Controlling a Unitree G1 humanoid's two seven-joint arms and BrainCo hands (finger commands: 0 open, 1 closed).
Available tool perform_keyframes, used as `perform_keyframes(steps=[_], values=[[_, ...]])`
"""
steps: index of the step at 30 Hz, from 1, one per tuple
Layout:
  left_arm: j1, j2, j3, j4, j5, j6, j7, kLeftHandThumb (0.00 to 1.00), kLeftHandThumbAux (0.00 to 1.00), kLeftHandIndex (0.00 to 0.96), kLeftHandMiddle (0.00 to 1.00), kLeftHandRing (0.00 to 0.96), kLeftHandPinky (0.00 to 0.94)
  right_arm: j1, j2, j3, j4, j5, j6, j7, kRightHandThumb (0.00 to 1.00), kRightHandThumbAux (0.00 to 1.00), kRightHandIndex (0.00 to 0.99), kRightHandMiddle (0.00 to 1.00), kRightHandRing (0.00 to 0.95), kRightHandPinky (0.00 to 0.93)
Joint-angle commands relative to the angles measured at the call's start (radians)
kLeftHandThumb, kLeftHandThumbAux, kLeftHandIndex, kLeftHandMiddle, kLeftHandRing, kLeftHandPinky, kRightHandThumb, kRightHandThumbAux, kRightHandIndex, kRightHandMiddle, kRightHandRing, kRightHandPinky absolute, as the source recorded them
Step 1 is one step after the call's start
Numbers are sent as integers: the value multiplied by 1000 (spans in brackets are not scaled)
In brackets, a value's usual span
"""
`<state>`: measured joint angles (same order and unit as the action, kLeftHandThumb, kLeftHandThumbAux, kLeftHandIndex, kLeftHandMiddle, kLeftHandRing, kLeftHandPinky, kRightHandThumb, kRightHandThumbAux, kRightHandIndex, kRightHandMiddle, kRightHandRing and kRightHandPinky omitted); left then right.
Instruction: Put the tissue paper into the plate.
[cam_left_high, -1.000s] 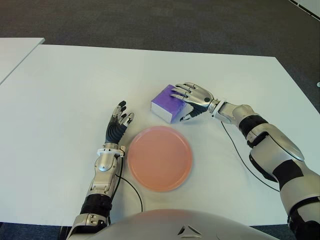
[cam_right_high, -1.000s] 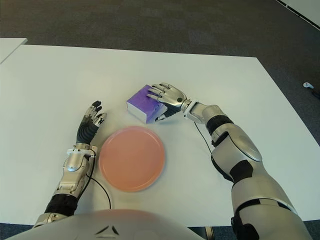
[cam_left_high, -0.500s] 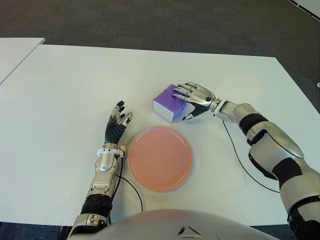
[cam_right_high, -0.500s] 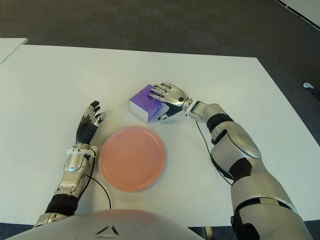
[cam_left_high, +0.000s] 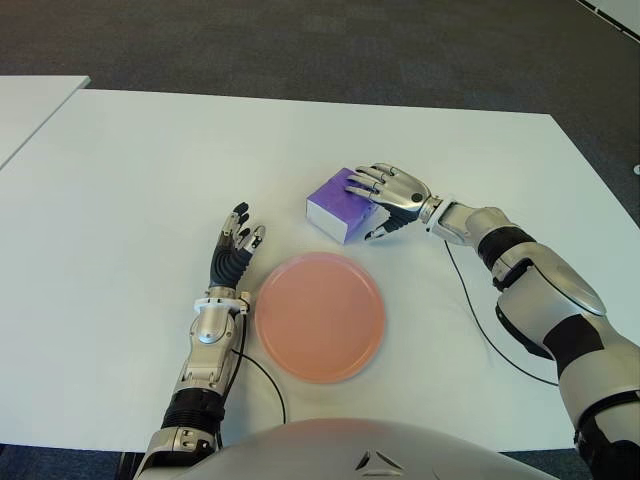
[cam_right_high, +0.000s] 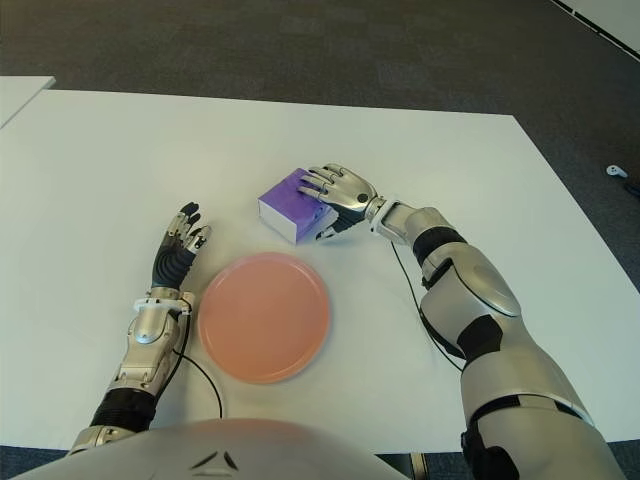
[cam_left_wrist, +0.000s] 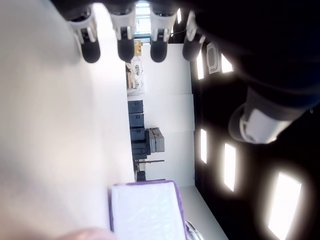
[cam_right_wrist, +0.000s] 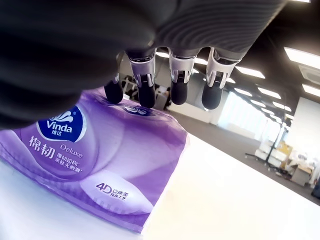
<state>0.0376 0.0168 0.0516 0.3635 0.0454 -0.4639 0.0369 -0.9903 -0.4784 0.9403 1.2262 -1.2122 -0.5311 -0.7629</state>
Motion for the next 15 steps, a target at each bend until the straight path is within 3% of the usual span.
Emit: perform_keyframes(steps=[1, 15], values=[[8, -4, -3, 16, 10, 4, 16, 0, 489, 0, 0, 0, 0, -8, 7, 5, 14, 6, 6, 8, 475, 264, 0, 0, 0, 0], [13, -1, -3, 11, 15, 6, 24, 0, 481, 0, 0, 0, 0, -10, 22, -21, 12, 33, 17, 16, 476, 298, 0, 0, 0, 0]])
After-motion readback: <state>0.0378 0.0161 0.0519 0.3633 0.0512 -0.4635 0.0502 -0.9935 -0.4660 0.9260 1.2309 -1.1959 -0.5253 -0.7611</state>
